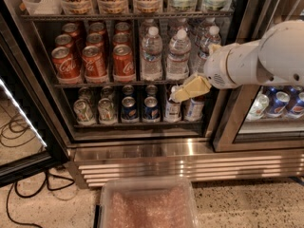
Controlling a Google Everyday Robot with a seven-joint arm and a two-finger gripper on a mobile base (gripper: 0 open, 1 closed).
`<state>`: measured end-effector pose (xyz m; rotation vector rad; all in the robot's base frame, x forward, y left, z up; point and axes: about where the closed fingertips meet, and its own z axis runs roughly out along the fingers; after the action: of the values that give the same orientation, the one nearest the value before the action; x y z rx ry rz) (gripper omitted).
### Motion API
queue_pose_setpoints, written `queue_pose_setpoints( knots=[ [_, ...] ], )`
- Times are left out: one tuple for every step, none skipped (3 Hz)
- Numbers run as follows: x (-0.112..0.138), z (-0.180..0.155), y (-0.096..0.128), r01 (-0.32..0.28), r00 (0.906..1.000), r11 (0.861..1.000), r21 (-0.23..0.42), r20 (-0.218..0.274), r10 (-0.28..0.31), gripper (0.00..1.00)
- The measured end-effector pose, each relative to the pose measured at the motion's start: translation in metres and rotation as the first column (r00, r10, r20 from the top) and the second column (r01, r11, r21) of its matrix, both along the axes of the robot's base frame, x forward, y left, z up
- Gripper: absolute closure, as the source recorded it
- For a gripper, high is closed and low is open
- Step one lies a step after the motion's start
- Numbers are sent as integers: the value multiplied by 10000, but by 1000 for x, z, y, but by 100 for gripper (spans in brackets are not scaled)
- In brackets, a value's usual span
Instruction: Pick water bottle from middle shelf of fridge
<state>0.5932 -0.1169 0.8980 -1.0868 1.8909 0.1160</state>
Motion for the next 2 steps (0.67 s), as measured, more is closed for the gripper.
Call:
queue_pose_setpoints(
  knots=[
    [-8, -3, 5, 98, 9999, 9991, 401, -34, -96, 0],
    [-7, -12, 19, 14, 9999, 9937, 1123, 144, -31, 19]
  ],
)
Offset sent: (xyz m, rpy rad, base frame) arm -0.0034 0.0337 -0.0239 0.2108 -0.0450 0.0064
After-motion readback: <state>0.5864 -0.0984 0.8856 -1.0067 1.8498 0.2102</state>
